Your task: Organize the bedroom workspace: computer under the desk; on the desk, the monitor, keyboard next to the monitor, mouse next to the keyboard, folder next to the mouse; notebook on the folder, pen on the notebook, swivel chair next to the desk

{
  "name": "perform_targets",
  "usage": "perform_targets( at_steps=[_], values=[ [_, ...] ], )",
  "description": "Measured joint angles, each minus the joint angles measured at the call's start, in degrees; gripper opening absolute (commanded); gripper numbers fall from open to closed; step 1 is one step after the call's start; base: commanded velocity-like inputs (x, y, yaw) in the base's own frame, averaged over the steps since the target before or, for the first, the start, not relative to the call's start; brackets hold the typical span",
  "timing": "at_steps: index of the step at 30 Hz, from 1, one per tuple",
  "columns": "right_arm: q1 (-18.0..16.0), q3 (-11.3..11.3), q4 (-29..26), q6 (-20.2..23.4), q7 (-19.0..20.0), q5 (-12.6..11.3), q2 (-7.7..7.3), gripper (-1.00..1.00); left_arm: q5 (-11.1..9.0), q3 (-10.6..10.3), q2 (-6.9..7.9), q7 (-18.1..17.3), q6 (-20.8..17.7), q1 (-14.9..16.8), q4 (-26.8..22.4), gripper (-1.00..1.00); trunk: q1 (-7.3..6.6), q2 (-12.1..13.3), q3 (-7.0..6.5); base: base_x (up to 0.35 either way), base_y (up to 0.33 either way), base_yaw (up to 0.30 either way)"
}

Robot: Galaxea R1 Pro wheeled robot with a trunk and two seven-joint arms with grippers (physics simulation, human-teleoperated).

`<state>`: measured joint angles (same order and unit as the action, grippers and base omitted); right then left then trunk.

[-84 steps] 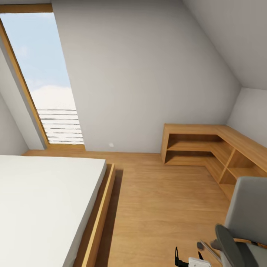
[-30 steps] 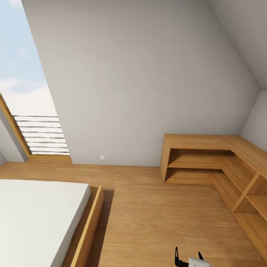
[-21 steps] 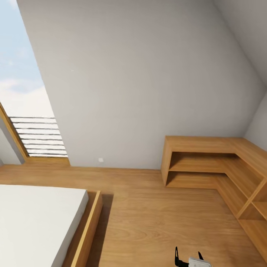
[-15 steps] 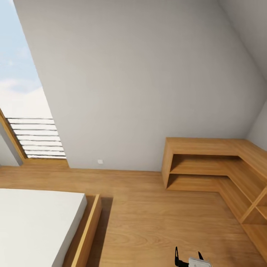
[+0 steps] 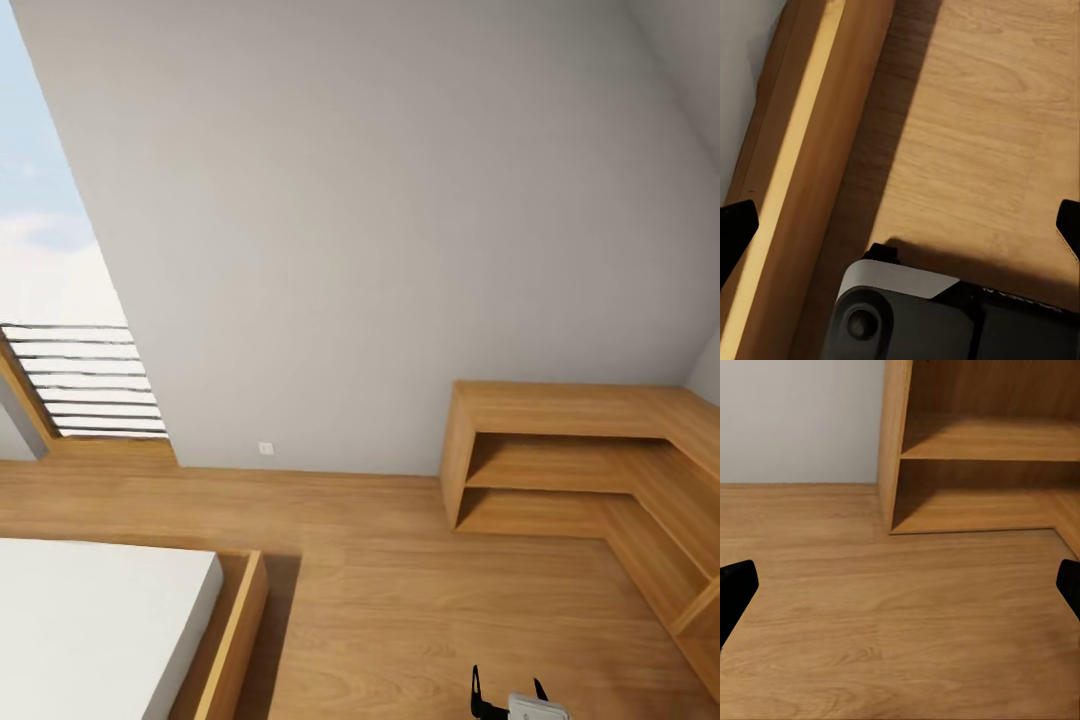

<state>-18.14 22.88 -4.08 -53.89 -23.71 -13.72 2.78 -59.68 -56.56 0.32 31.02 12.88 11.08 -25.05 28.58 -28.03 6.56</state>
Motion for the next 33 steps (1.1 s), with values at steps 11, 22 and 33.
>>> perform_targets(
  at_steps=[11, 22, 33],
  values=[
    [0.0, -0.1, 0.0, 0.0, 0.0, 0.0, 0.02, 1.00, 0.0, 0.0, 0.00, 0.0, 0.0, 0.0, 0.0, 1.00, 0.00, 0.0, 0.00, 0.321, 0.000, 0.000],
    [0.0, 0.0, 0.0, 0.0, 0.1, 0.0, 0.02, 1.00, 0.0, 0.0, 0.00, 0.0, 0.0, 0.0, 0.0, 1.00, 0.00, 0.0, 0.00, 0.321, 0.000, 0.000],
    [0.0, 0.3, -0.1, 0.0, 1.1, 0.0, 0.41, 1.00, 0.0, 0.0, -0.01, 0.0, 0.0, 0.0, 0.0, 1.00, 0.00, 0.0, 0.00, 0.321, 0.000, 0.000]
  ],
)
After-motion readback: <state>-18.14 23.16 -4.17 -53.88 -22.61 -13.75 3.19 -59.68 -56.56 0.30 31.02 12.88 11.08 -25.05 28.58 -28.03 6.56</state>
